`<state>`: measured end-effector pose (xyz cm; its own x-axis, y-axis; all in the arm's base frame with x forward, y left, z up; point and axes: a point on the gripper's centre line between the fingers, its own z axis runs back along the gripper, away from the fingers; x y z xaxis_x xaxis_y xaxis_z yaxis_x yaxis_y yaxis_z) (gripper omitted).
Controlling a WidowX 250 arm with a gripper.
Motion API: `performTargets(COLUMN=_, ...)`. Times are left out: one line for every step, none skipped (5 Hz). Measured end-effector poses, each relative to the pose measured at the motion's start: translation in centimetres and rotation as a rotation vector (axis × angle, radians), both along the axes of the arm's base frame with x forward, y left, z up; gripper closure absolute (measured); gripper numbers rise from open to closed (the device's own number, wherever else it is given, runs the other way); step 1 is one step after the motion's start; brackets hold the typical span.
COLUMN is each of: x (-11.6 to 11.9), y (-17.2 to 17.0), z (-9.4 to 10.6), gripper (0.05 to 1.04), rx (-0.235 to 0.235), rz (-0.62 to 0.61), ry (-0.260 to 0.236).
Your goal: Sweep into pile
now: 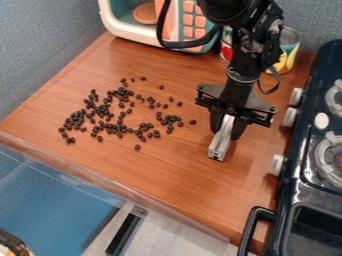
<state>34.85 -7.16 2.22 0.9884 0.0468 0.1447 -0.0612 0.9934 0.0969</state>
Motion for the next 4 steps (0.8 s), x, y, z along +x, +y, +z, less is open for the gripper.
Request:
performTargets(x=-0.1, y=1.1, z=-0.2, gripper=0.732, rx=0.006, rz=0.012, ry=0.009)
performTargets(x=-0.7, y=2.9, z=-0.4, gripper=0.732, rx=0.022, rz=0.000, ry=0.016)
performTargets(x=-1.0, y=4.6, z=-0.5, gripper=0.732, rx=0.032, rz=-0.006, ry=0.012)
performTargets(x=-1.4, y=6.6, z=-0.5, gripper=0.732, rx=0.043, rz=-0.009, ry=-0.002)
